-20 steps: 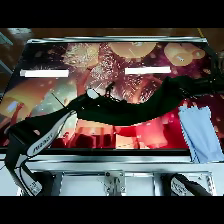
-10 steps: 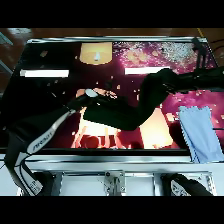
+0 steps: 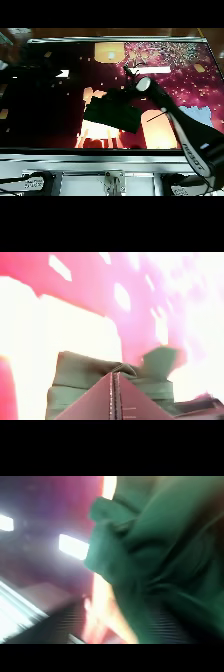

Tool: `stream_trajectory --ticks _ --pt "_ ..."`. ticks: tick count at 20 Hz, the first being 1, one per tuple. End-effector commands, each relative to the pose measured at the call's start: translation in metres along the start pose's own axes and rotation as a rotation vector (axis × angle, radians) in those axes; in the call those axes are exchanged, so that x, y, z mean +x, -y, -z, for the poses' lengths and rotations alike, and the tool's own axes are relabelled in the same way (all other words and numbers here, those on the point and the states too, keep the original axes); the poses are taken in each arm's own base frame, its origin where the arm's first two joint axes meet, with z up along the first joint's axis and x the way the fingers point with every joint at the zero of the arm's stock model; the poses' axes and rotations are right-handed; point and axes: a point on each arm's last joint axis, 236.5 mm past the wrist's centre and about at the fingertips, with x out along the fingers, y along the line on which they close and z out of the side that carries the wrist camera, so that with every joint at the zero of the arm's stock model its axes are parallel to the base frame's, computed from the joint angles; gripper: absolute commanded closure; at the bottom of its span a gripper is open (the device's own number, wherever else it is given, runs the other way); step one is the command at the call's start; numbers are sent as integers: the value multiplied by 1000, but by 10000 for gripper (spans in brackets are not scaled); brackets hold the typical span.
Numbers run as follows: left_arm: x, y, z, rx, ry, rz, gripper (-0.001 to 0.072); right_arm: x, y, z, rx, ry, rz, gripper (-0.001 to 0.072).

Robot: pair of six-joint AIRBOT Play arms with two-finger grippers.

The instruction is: Fold the shirts.

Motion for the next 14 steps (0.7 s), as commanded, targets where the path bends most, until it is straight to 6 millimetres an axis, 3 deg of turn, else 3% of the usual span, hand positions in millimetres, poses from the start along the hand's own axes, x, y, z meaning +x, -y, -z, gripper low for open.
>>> stream_trajectory --ticks 1,3,6,8,11,12,14 --pt "-84 -20 -22 41 103 -94 656 71 -9 18 123 -6 -73 38" --pt "-93 -22 -18 64 90 -100 655 61 -4 26 94 -66 -69 38" --pt "-88 -25 -12 56 70 -100 655 17 27 26 37 -144 3 38" --pt "-83 -26 -6 50 53 -96 655 -28 62 25 7 -197 99 38" --pt "-80 -23 -1 64 33 -89 655 -116 152 38 70 -297 395 38" --pt "-80 -23 0 66 33 -88 655 -138 173 46 136 -323 452 38" --pt "-79 -22 0 67 32 -87 655 -133 185 63 258 -325 394 38"
